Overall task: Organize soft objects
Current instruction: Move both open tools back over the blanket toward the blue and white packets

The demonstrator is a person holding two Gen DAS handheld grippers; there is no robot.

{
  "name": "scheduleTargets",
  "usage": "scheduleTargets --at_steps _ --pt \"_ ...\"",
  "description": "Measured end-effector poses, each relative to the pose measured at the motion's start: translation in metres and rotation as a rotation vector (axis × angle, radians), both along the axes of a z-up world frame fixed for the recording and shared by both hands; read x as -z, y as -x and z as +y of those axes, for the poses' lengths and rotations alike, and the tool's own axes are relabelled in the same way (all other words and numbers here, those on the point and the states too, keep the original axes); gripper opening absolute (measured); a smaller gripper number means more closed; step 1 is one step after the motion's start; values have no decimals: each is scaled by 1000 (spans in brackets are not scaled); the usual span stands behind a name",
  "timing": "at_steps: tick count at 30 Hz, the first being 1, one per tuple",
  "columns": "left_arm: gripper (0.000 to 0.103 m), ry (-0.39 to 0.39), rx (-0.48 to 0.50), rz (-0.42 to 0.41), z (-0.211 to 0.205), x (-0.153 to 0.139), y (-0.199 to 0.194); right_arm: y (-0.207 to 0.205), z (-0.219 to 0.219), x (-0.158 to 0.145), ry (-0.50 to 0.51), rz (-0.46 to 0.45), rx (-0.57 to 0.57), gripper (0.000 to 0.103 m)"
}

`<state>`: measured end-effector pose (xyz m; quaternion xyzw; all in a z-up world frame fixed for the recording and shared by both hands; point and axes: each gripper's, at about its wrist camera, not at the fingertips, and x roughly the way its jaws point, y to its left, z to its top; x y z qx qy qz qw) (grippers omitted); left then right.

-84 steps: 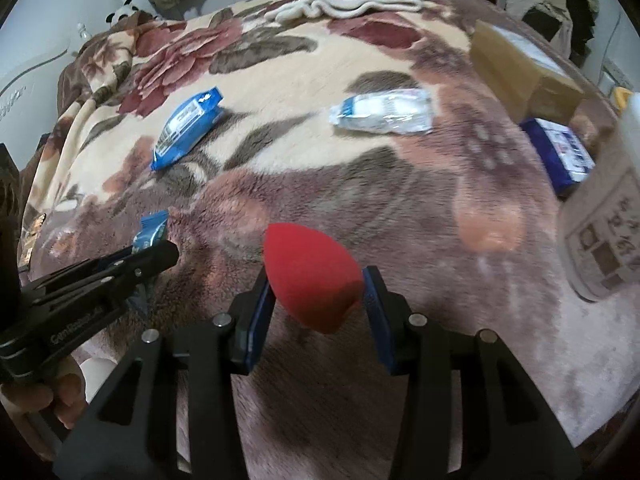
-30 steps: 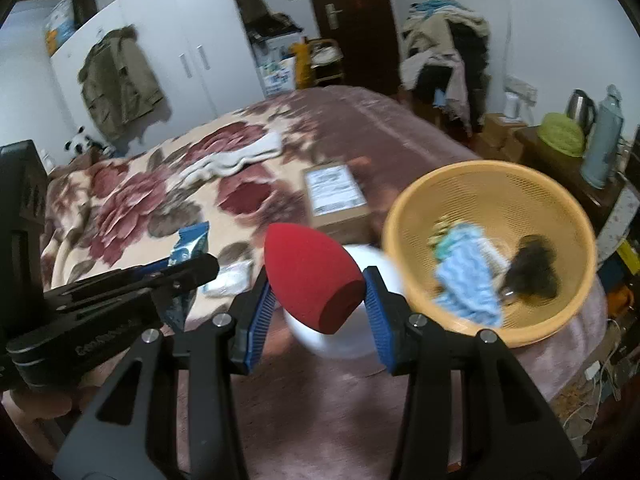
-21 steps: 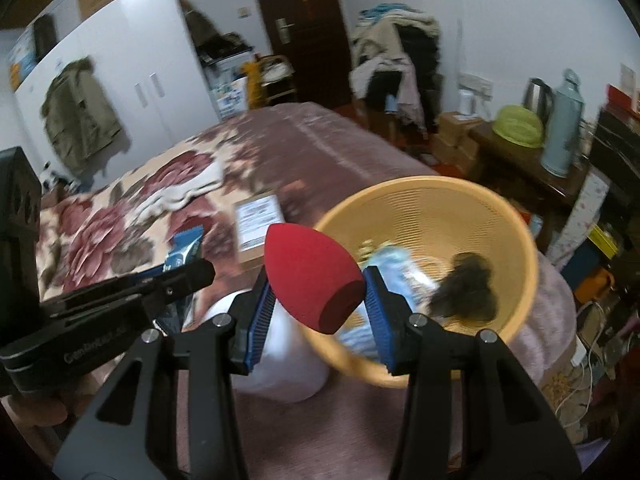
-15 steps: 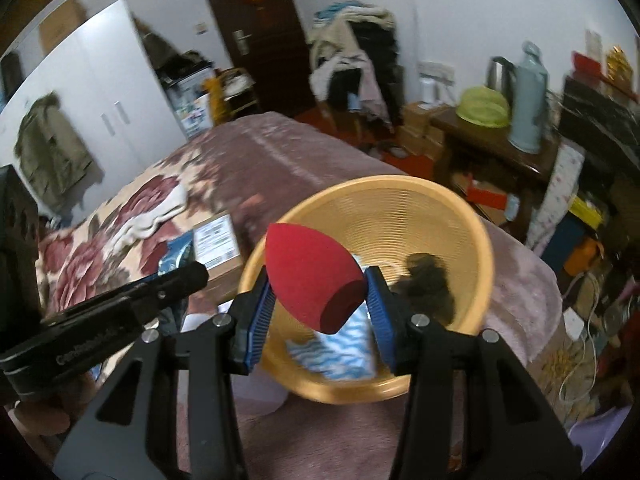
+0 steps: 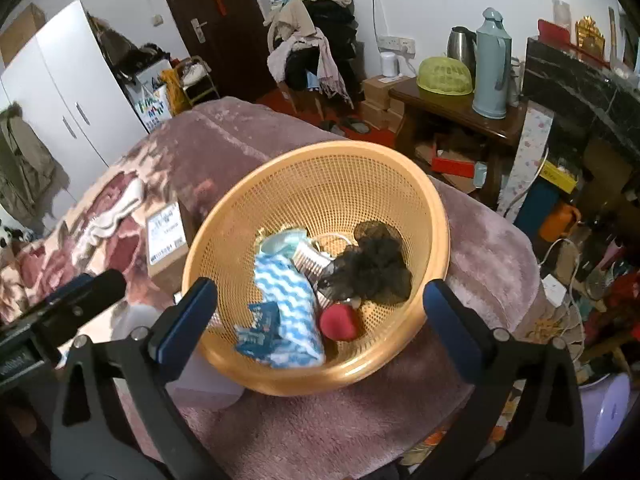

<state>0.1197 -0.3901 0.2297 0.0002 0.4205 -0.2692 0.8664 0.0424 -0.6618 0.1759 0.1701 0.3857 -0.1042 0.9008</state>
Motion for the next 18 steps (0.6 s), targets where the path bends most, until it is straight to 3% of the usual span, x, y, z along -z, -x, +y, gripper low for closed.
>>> scheduleTargets --at_steps 18 --pt "102 10 -101 -41 91 -6 21 0 69 -8 55 0 -135 103"
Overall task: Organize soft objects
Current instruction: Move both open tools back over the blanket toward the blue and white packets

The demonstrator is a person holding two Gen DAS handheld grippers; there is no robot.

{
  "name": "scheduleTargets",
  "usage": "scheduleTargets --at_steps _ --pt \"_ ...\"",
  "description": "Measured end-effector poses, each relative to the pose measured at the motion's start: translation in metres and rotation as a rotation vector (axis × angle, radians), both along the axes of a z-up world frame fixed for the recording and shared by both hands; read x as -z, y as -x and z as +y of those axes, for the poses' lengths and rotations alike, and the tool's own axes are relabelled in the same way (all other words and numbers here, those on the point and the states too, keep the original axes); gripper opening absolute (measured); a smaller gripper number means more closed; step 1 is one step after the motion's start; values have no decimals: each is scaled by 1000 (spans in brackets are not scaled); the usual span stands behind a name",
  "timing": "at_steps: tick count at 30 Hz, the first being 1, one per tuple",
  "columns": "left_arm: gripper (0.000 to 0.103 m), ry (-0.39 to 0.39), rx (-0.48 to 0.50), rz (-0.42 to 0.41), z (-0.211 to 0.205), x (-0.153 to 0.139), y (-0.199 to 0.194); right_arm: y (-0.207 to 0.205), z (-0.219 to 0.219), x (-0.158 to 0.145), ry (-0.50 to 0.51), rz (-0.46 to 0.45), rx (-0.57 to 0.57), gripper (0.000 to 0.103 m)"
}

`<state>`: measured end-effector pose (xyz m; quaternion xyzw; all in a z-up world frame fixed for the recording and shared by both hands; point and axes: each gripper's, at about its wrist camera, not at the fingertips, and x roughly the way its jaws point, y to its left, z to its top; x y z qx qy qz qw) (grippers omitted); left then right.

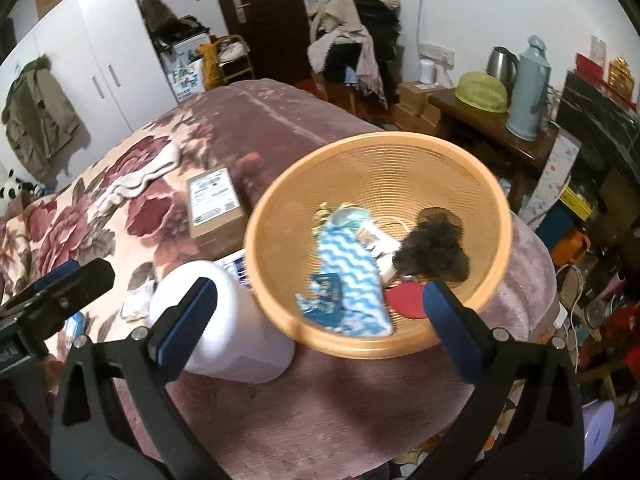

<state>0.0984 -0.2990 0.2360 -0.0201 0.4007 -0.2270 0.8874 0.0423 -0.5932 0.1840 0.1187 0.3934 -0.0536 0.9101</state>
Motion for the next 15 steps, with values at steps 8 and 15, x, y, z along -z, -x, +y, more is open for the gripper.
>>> scheduleTargets --at_steps 8,15 --pt "103 -5 -50 7 42 9 7 -4 39 0 22 2 -67 103" --pt "103 -15 -98 25 78 23 9 -7 75 3 59 7 -133 103"
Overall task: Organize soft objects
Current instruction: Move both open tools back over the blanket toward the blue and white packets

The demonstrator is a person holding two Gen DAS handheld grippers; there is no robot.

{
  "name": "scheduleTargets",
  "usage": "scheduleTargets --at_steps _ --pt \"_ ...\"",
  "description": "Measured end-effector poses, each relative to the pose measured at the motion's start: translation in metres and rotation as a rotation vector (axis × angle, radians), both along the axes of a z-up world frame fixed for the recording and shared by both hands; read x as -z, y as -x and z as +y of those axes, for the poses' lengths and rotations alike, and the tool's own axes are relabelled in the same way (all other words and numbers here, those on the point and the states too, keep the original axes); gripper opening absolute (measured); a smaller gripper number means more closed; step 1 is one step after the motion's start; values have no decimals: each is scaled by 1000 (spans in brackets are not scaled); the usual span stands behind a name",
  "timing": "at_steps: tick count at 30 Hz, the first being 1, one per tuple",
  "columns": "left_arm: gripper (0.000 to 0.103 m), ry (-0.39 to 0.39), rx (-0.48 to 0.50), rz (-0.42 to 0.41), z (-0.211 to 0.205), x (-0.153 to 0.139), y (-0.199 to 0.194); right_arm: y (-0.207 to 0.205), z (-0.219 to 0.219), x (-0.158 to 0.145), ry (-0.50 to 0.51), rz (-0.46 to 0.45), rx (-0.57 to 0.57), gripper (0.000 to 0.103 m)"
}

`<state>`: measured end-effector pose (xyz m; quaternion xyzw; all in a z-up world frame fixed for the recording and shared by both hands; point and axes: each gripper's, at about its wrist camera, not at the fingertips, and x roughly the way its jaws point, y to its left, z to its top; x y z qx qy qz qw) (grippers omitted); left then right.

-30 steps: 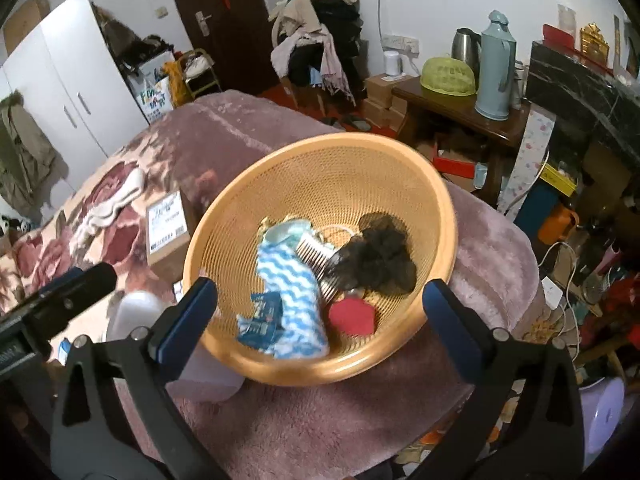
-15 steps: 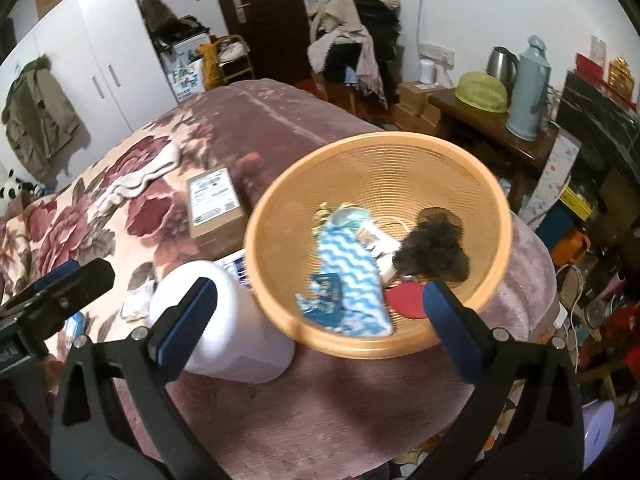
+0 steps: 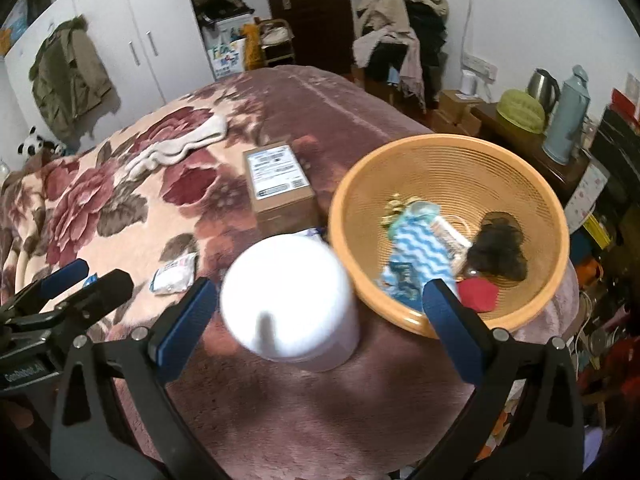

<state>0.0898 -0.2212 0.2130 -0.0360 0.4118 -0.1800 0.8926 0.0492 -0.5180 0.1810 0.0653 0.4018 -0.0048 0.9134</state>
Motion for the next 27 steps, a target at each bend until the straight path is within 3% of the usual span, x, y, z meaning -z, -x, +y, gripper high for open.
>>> scheduleTargets --at_steps 20,27 --pt "103 -9 -137 69 106 46 5 8 104 14 76 -9 -142 103" --pt "103 -25 -168 111 133 74 14 18 142 44 55 56 -198 103"
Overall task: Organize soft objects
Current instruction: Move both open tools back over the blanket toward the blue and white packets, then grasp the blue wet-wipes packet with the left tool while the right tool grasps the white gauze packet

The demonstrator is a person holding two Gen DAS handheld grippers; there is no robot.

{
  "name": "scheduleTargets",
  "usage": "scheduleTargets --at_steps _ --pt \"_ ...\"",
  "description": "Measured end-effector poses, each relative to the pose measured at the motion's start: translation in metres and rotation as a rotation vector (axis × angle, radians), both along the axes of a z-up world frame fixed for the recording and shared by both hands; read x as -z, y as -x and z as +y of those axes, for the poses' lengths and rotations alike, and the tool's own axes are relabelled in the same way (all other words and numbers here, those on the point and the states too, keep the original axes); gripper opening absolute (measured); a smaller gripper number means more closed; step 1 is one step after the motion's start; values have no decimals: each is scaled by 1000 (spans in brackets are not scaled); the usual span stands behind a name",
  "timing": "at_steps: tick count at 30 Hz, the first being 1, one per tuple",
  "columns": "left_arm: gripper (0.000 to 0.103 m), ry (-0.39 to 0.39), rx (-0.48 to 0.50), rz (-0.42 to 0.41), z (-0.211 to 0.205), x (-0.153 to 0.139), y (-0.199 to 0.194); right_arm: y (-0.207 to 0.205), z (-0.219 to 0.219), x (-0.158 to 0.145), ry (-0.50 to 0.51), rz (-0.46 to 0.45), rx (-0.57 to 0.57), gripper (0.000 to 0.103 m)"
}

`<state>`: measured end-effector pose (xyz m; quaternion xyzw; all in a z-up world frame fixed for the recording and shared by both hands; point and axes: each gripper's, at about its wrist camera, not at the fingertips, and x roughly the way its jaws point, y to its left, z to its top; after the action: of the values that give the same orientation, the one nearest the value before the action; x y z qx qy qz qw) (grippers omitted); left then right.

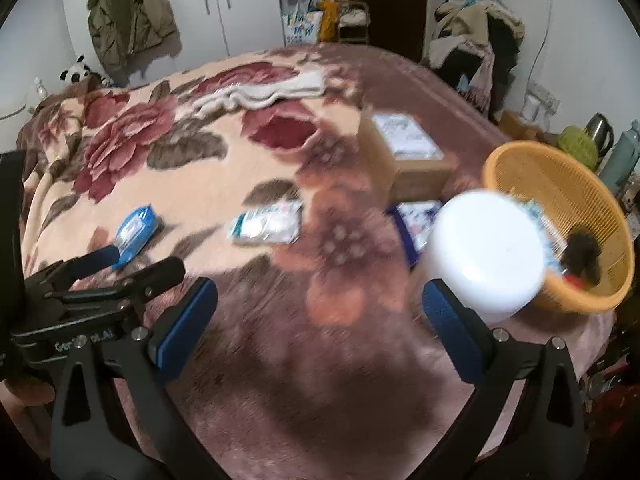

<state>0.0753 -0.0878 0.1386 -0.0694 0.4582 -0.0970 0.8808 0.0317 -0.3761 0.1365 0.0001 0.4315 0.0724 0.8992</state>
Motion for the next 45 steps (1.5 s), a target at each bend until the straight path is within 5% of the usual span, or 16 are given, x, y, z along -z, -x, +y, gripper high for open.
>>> scheduleTargets --at_steps 17,26,33,38,45 --pt "103 -37 -78 92 81 57 -8 -15 37 67 1 150 -38 103" --pt "103 -61 -83 20 137 59 -66 -70 50 90 -28 162 -54 103" --pt "102 13 64 101 137 84 -115 -104 50 85 -44 117 -97 103" --pt "101 67 46 123 138 92 -105 -147 51 76 -90 56 -158 103" --pt "101 37 65 132 132 90 -87 -206 72 107 -156 201 -270 103"
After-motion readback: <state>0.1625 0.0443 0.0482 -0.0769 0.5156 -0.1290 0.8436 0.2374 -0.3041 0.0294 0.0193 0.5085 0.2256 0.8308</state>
